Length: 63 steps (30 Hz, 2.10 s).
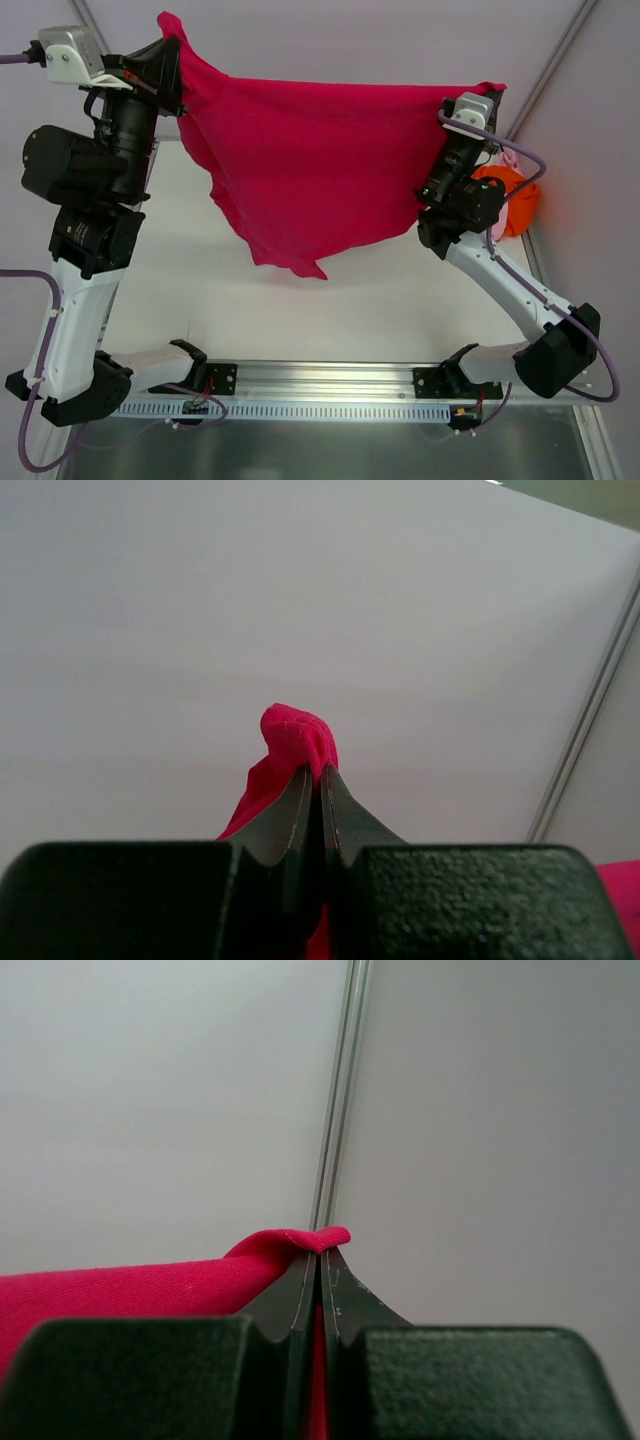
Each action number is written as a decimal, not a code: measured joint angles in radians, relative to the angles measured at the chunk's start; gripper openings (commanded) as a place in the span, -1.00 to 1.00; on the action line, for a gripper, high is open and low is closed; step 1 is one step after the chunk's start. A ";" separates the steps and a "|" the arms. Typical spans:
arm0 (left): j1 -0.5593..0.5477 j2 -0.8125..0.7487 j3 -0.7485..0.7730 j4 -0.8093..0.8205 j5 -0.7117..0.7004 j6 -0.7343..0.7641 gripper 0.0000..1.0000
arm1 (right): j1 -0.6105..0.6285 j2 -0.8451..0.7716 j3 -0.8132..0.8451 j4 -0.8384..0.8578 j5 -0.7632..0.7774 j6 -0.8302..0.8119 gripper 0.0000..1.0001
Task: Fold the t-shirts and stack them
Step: Flatten out the tshirt
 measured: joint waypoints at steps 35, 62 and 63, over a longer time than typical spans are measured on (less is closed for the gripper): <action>0.078 0.481 0.233 -0.024 -0.061 0.086 -1.00 | -0.092 0.440 0.135 -0.006 0.042 0.029 -0.98; -0.105 0.035 0.086 -0.029 -0.045 0.090 -1.00 | 0.126 -0.001 0.042 0.007 0.085 -0.190 -0.98; -0.105 0.010 0.045 -0.028 -0.043 0.086 -1.00 | 0.131 -0.031 0.002 0.008 0.096 -0.182 -0.98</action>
